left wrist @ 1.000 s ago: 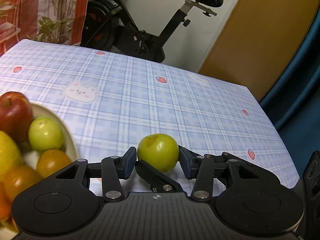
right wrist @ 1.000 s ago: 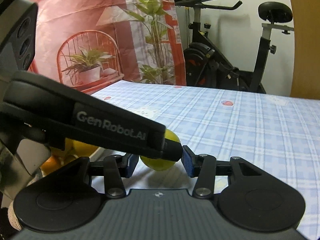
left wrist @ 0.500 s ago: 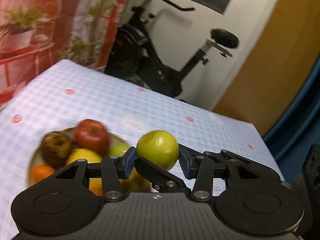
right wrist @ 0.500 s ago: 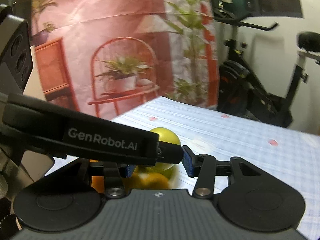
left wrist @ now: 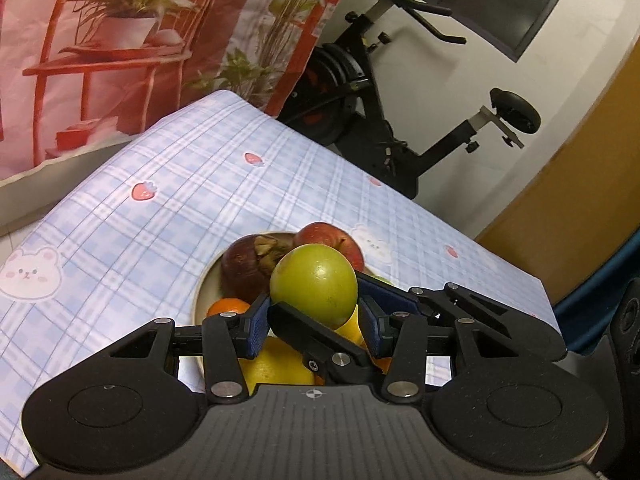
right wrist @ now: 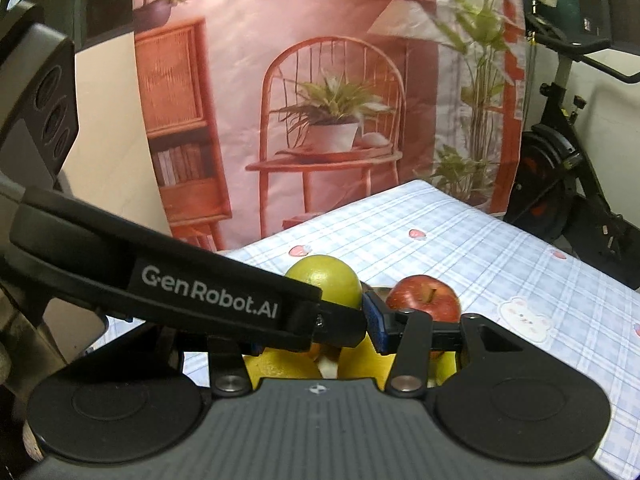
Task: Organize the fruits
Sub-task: 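Carry the green fruit over the plate with both grippers, then lower the green fruit onto the plate and open both grippers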
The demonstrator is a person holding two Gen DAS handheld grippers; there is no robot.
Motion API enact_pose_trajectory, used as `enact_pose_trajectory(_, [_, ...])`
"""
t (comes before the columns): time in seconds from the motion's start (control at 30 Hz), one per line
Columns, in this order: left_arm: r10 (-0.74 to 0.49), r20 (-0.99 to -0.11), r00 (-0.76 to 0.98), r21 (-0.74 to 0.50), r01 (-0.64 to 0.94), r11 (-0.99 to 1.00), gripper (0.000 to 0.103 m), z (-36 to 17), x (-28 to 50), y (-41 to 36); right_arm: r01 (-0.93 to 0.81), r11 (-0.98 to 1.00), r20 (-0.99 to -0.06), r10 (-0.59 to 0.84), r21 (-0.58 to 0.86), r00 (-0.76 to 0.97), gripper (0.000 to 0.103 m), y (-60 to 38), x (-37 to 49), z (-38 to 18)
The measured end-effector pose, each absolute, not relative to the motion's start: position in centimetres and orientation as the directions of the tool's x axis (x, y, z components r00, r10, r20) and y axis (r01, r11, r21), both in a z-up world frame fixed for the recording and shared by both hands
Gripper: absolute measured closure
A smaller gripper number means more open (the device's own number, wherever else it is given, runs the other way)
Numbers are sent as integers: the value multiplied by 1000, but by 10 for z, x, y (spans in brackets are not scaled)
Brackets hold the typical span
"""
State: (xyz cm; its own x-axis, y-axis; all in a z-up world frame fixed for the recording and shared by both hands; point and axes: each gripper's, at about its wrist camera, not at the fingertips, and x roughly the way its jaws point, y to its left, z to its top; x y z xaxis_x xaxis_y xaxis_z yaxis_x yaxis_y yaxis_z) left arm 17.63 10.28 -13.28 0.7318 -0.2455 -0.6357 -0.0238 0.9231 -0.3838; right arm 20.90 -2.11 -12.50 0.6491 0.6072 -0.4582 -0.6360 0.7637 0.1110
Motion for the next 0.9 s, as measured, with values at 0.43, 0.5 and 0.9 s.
enact_pose_trajectory(0.43, [-213, -642, 737, -346, -31, 938, 52, -140, 178, 102, -635, 769, -489, 581, 68, 651, 53, -14, 210, -137])
enact_pose_trajectory(0.5, [-205, -646, 736, -340, -37, 940, 52, -141, 179, 103, -638, 768, -484, 579, 56, 656, 53, -13, 208, -137])
enact_pose_trajectory(0.9, [-169, -645, 745, -325, -67, 943, 43, -141, 180, 105, -623, 781, -475, 567, 49, 673, 50, -20, 202, -139])
